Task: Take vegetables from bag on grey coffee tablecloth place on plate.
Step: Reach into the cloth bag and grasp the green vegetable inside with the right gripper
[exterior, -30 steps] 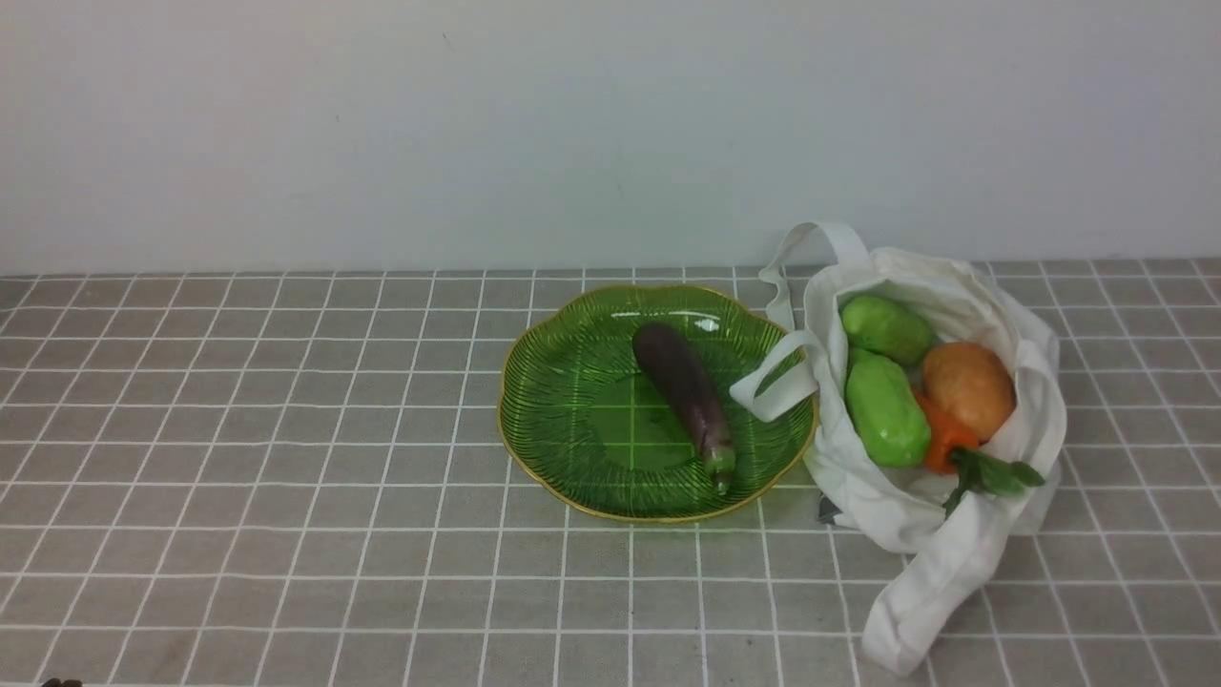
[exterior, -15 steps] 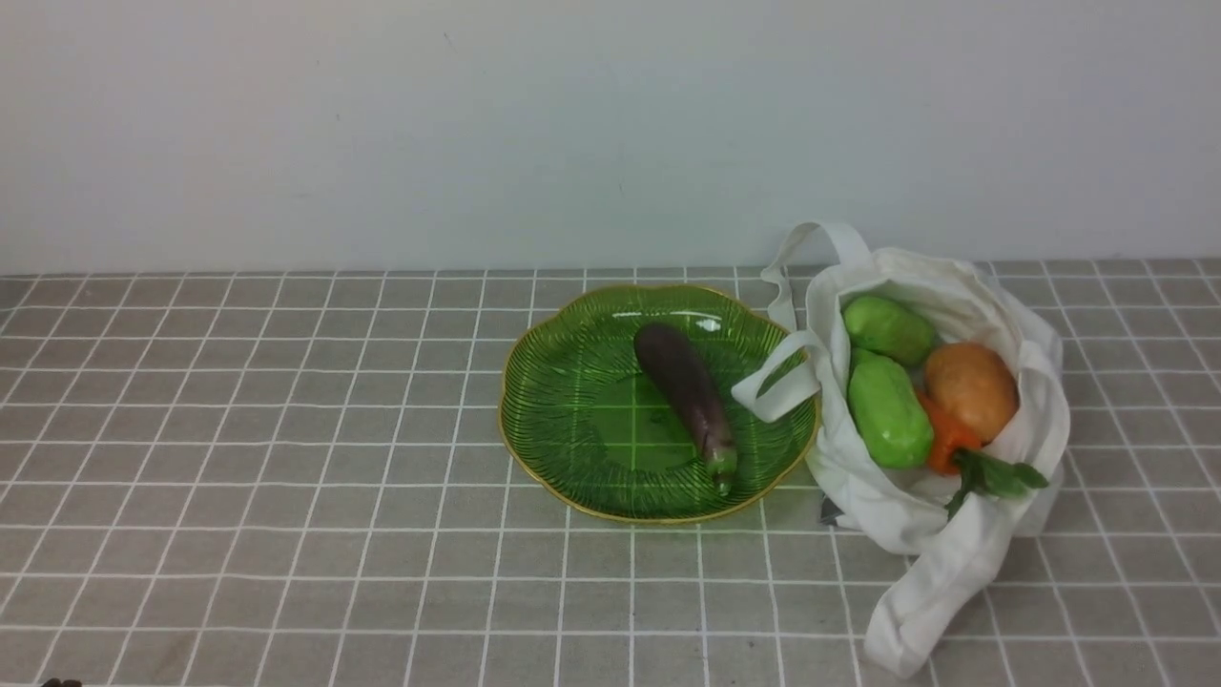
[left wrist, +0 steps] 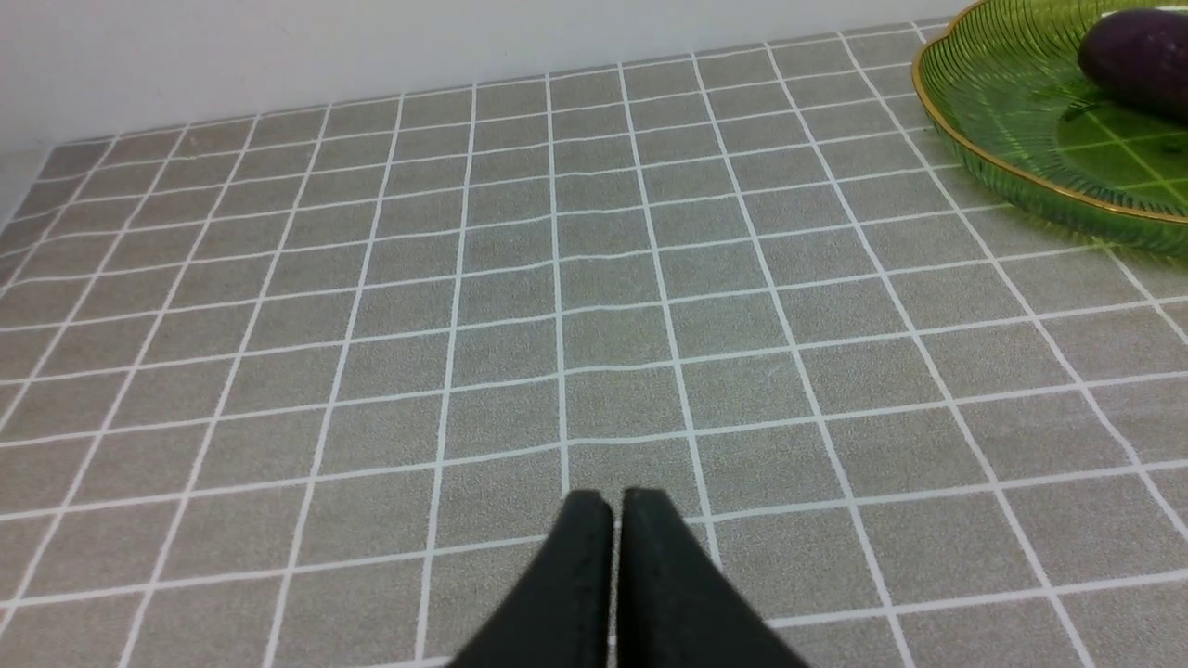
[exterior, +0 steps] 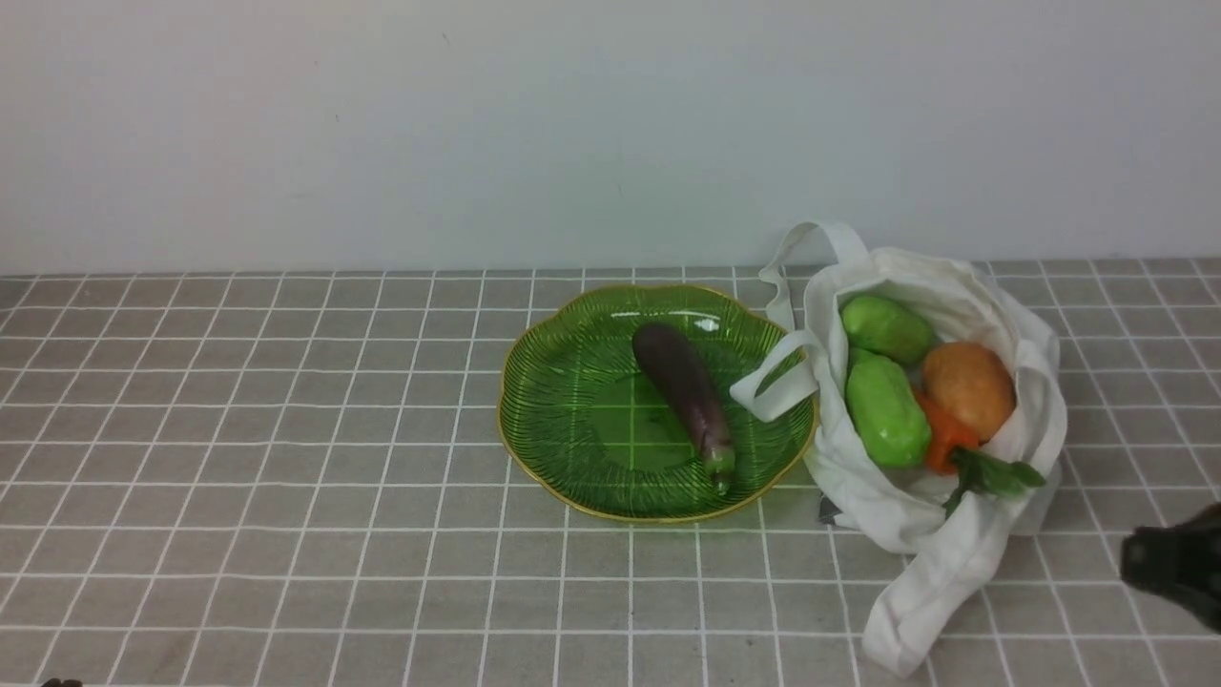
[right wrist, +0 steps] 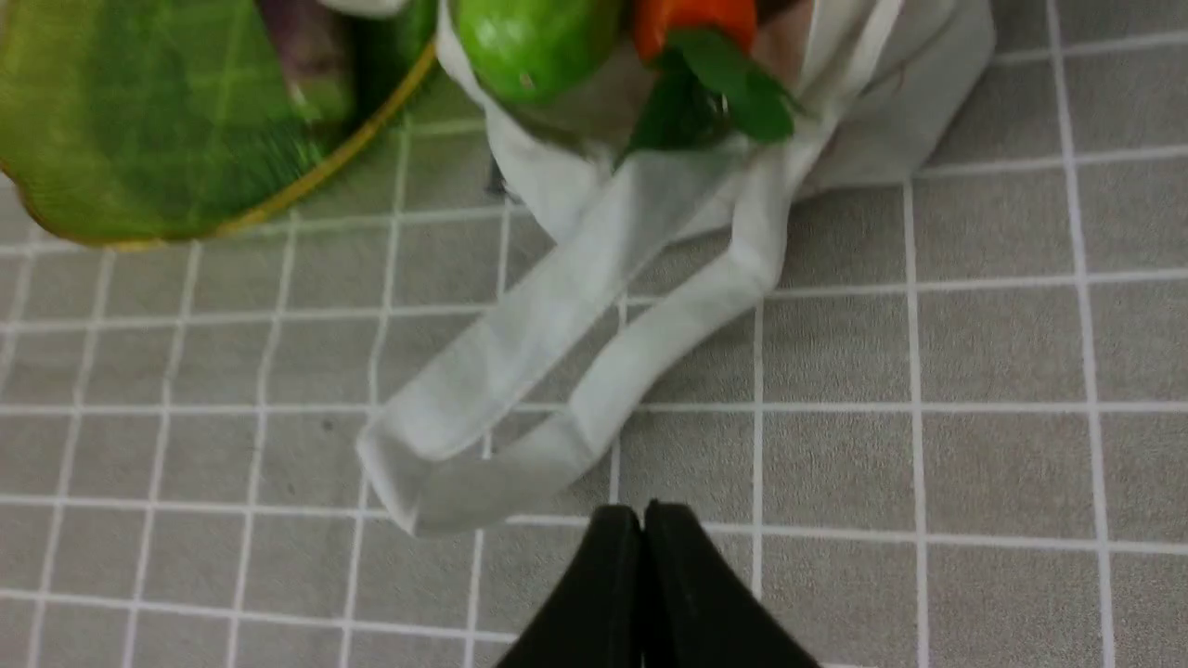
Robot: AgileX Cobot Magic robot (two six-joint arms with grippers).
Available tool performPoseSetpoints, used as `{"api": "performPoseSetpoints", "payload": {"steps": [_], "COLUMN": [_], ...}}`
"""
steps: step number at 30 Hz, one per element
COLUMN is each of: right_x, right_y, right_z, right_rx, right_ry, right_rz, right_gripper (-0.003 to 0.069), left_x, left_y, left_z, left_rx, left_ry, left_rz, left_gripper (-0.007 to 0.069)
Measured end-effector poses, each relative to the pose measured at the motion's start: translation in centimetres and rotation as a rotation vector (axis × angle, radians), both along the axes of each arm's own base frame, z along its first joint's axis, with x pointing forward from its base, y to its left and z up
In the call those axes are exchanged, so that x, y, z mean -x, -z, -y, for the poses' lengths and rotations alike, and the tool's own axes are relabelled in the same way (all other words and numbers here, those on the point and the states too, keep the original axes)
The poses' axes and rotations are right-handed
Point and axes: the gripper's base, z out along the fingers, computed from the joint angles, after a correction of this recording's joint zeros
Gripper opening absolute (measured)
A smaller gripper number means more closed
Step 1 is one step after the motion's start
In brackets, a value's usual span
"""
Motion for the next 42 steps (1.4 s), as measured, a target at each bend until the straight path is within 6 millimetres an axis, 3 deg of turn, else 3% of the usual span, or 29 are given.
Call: {"api": "performPoseSetpoints", "payload": {"steps": [7,11,12,14,18,22,24,29,37,40,42], "right_x": [-7.8,-10.8,-12.4,-13.1,-16.6,-18.0,-18.6,-19.6,-20.2,-20.2,-20.1], "right_y": [1.8,2.0,1.9,1.8,1.2,1.6,3.0,6.1,7.6,7.7,7.7], "right_z": [-1.9,-3.5,-4.5,-4.9,-6.2,-6.2,-6.2,-6.5,-6.8,-6.8,-6.8], "right_rx": [0.001,0.018,0.036,0.046,0.112,0.141,0.14,0.14,0.126,0.129,0.138], "right_ry": [-0.092,-0.125,-0.141,-0.145,-0.099,-0.058,-0.022,-0.003,0.008,0.0,-0.013], "right_rz": [-0.13,-0.118,-0.108,-0.102,-0.063,-0.062,-0.097,-0.147,-0.159,-0.162,-0.173], "right_gripper": [-0.0002,0.0027,0.0055,0.0069,0.0185,0.0281,0.0371,0.0461,0.0454,0.039,0.039], "left_x": [0.0,0.0,0.0,0.0,0.0,0.0,0.0,0.0,0.0,0.0,0.0], "left_y": [0.0,0.0,0.0,0.0,0.0,0.0,0.0,0.0,0.0,0.0,0.0], "left_z": [0.0,0.0,0.0,0.0,0.0,0.0,0.0,0.0,0.0,0.0,0.0], "left_rx": [0.0,0.0,0.0,0.0,0.0,0.0,0.0,0.0,0.0,0.0,0.0], "left_ry": [0.0,0.0,0.0,0.0,0.0,0.0,0.0,0.0,0.0,0.0,0.0], "left_rz": [0.0,0.0,0.0,0.0,0.0,0.0,0.0,0.0,0.0,0.0,0.0], "left_gripper": [-0.0005,-0.0005,-0.0005,-0.0005,-0.0005,-0.0005,-0.0005,-0.0005,-0.0005,-0.0005,-0.0005]}}
